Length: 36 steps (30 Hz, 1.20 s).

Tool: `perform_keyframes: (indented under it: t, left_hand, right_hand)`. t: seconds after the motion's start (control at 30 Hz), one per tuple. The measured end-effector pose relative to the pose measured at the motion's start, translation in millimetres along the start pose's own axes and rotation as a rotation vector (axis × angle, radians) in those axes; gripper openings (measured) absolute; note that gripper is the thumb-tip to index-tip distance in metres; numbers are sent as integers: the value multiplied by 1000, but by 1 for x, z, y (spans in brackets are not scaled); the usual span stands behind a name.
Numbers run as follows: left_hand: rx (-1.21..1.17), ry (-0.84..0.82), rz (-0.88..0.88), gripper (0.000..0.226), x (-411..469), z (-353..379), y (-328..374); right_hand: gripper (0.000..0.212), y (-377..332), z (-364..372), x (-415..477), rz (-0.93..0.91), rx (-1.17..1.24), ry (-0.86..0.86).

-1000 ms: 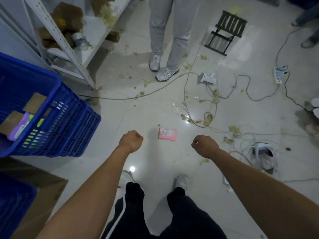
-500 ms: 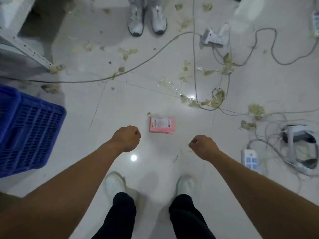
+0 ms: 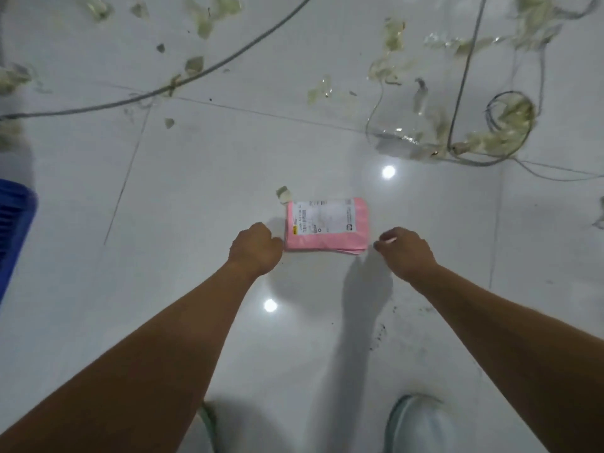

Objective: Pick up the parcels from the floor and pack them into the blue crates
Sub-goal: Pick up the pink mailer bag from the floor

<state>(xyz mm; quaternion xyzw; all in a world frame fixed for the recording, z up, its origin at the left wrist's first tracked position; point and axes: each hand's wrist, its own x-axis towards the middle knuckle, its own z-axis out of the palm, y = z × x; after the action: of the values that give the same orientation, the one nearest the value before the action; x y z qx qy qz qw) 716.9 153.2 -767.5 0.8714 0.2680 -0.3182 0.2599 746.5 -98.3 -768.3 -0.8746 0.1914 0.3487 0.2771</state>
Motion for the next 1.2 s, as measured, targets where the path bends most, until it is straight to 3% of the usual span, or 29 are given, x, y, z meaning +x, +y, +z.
perform_keyframes:
  t: [0.1, 0.2, 0.3, 0.53, 0.8, 1.03, 1.2]
  left_hand:
    - [-184, 53, -7, 21, 23, 19, 3]
    - [-443, 35, -108, 13, 35, 29, 1]
    - [-533, -5, -187, 11, 41, 35, 4]
    - [-660, -71, -189, 11, 5, 8, 18]
    - [-814, -90, -265, 2, -109, -82, 24]
    - [-920, -41, -253, 8, -242, -222, 25]
    - [-1044, 61, -265, 6, -354, -320, 13]
  right_hand:
    - [39, 0, 15, 29, 58, 272, 80]
    - [34, -3, 24, 46, 86, 459, 4]
    - [24, -7, 25, 46, 73, 474, -76]
    - [11, -24, 2, 16, 78, 496, -53]
    - [13, -80, -68, -96, 17, 430, -111]
    - [7, -173, -145, -236, -83, 411, -195]
    - [14, -246, -193, -347, -217, 364, -290]
